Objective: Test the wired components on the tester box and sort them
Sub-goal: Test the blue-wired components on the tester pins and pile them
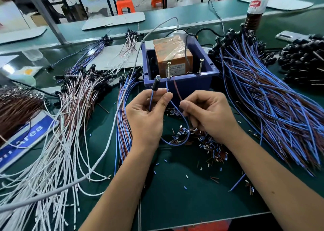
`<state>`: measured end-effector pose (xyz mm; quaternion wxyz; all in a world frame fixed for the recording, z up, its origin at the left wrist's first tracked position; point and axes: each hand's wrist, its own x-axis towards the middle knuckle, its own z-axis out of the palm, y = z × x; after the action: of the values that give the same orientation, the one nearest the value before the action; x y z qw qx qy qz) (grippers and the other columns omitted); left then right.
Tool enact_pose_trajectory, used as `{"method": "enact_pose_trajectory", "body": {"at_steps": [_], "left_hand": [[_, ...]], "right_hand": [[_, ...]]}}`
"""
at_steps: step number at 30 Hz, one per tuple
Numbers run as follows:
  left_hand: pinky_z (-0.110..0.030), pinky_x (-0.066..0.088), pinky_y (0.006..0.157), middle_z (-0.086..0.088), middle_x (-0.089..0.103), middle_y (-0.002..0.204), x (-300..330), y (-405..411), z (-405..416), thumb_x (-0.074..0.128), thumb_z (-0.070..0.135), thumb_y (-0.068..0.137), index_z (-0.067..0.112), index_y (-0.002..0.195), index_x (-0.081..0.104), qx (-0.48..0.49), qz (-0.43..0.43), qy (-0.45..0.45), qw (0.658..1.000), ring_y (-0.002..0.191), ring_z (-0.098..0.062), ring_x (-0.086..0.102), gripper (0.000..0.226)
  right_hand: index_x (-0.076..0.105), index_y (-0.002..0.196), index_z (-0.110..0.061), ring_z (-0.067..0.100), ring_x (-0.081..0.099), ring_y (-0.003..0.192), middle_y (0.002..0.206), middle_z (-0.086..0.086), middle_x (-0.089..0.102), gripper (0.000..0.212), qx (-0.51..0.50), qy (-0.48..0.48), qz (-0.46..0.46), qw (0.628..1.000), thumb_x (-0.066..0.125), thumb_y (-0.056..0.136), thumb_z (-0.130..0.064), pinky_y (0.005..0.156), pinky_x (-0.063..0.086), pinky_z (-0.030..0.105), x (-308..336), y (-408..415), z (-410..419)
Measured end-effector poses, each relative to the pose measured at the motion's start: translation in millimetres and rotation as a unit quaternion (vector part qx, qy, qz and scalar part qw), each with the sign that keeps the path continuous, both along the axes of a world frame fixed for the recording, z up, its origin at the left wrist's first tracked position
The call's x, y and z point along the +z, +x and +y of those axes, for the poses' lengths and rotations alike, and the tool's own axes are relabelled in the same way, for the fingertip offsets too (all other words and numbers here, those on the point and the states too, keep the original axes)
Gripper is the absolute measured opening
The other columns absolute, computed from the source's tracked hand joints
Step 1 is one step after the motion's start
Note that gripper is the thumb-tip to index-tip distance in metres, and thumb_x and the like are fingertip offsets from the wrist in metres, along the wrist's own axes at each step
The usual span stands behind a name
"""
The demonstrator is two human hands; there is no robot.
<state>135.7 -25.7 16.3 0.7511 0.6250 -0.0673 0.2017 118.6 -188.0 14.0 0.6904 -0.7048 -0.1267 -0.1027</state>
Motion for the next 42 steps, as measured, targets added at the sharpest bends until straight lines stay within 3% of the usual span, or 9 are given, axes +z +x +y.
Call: {"method": "enact_pose_trajectory", "body": {"at_steps": [3,9,12,16,21,34,38,42], "left_hand": [[-0.024,0.055,0.077,0.0,0.076,0.08,-0.9,2.4,2.3,0.083,0.005,0.083,0.019,0.086,0.078,0.042,0.004,-0.017,0.999,0.076,-0.014,0.07,0.015],[-0.024,0.051,0.073,0.006,0.068,0.074,9.7,5.1,-2.1,0.074,0.012,0.092,0.021,0.084,0.074,0.138,0.003,0.01,0.99,0.071,-0.009,0.061,0.012],[-0.019,0.048,0.067,0.011,0.063,0.069,17.6,6.4,-10.9,0.071,0.014,0.094,0.022,0.08,0.071,0.169,0.011,0.035,0.985,0.064,-0.003,0.055,0.016],[-0.021,0.047,0.065,0.011,0.063,0.068,21.9,4.7,-14.8,0.07,0.018,0.094,0.021,0.08,0.071,0.188,0.011,0.068,0.98,0.061,-0.003,0.054,0.015],[-0.012,0.041,0.062,0.014,0.059,0.063,24.3,1.6,-24.7,0.072,0.017,0.094,0.009,0.08,0.073,0.186,-0.007,0.108,0.977,0.056,0.002,0.05,0.016],[-0.014,0.045,0.064,0.009,0.065,0.069,25.6,-1.0,-30.0,0.072,0.016,0.095,0.009,0.084,0.074,0.177,-0.004,0.104,0.979,0.061,0.001,0.055,0.013],[-0.014,0.045,0.065,0.009,0.065,0.068,25.0,-2.1,-29.1,0.071,0.015,0.096,0.01,0.083,0.074,0.174,-0.007,0.099,0.98,0.062,0.0,0.055,0.013],[-0.014,0.043,0.065,0.013,0.061,0.066,24.0,-2.4,-29.3,0.072,0.014,0.095,0.012,0.08,0.073,0.171,-0.003,0.093,0.981,0.061,0.001,0.053,0.015]], "right_hand": [[0.066,0.082,0.0,0.016,0.047,0.038,0.063,0.015,0.063,0.022,-0.044,0.047,0.003,0.998,0.069,0.099,-0.013,0.036,0.031,0.017,2.1,1.1,-3.3],[0.071,0.084,-0.008,0.012,0.058,0.052,0.064,-0.002,0.066,0.016,-0.188,-0.076,-0.125,0.971,0.069,0.099,-0.009,0.051,0.044,0.019,-0.3,-4.8,-1.4],[0.068,0.074,-0.008,0.013,0.055,0.05,0.059,-0.001,0.062,0.022,-0.236,-0.096,-0.131,0.958,0.068,0.096,-0.006,0.049,0.044,0.027,-2.3,-4.9,-1.0],[0.064,0.067,-0.009,0.008,0.046,0.047,0.053,-0.002,0.054,0.028,-0.243,-0.084,-0.109,0.96,0.066,0.095,-0.007,0.049,0.037,0.024,-2.4,-2.2,-3.7],[0.063,0.065,-0.006,0.028,0.049,0.047,0.052,0.009,0.054,0.03,-0.234,-0.07,-0.097,0.965,0.063,0.095,-0.01,0.045,0.038,0.04,-0.5,-0.5,-4.5],[0.059,0.063,-0.003,0.033,0.047,0.048,0.053,0.014,0.052,0.03,-0.244,-0.065,-0.09,0.963,0.061,0.093,-0.009,0.045,0.038,0.046,2.8,-2.2,-6.3],[0.056,0.062,-0.003,0.032,0.043,0.047,0.052,0.014,0.05,0.03,-0.252,-0.06,-0.09,0.962,0.06,0.091,-0.008,0.044,0.035,0.042,2.2,-2.3,-7.1],[0.053,0.061,-0.005,0.016,0.037,0.047,0.051,0.005,0.044,0.029,-0.27,-0.047,-0.101,0.956,0.058,0.09,-0.006,0.046,0.029,0.031,2.3,-1.2,-7.8]]}}
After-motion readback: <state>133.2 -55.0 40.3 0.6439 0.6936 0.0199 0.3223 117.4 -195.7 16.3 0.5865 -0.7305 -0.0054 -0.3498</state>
